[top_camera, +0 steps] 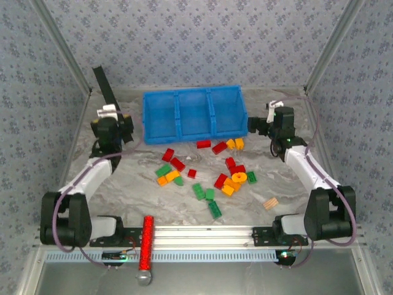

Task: Sort the legos into containers by color
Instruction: Pick up the lego from the middle-right of the table.

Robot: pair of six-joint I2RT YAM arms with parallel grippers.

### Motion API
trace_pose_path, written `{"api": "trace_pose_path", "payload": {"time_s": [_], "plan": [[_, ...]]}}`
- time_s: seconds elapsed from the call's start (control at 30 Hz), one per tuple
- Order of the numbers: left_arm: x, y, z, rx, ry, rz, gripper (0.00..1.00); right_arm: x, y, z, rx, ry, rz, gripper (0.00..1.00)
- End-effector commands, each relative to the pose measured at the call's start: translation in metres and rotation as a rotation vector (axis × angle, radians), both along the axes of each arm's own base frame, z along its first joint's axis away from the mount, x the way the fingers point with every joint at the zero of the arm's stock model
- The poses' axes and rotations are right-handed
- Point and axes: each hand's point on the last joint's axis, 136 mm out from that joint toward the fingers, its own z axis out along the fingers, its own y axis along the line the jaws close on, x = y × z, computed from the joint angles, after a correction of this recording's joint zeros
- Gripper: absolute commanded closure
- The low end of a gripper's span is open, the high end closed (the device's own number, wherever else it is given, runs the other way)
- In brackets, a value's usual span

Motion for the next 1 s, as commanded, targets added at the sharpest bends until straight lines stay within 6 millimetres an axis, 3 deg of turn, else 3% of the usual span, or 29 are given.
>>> {"api": "trace_pose_path", "payload": {"time_s": [0.0, 0.17, 0.33, 0.47, 0.73, 0.97], "plan": [[-0.017, -0.017, 0.024, -0.022, 0.101, -0.051, 0.01, -0.05, 0.012, -0.052, 0.134, 0.355, -0.068, 0.0], [-0.034, -0.035, 0.054, -0.027, 0.153, -0.147, 0.01, -0.099, 0.018, -0.074, 0.165, 0.546, -0.129, 0.04], [-0.056, -0.05, 0.067, -0.064, 0.165, -0.245, 0.01, -0.148, 0.014, -0.084, 0.154, 0.624, -0.143, 0.07], [-0.07, -0.053, 0.073, -0.072, 0.15, -0.277, 0.01, -0.176, 0.012, -0.094, 0.172, 0.656, -0.152, 0.17], [-0.078, -0.057, 0.078, -0.106, 0.141, -0.296, 0.01, -0.208, 0.022, -0.129, 0.173, 0.758, -0.179, 0.24], [-0.076, -0.058, 0.075, -0.121, 0.148, -0.296, 0.01, -0.208, 0.02, -0.142, 0.077, 0.79, -0.173, 0.24]]}}
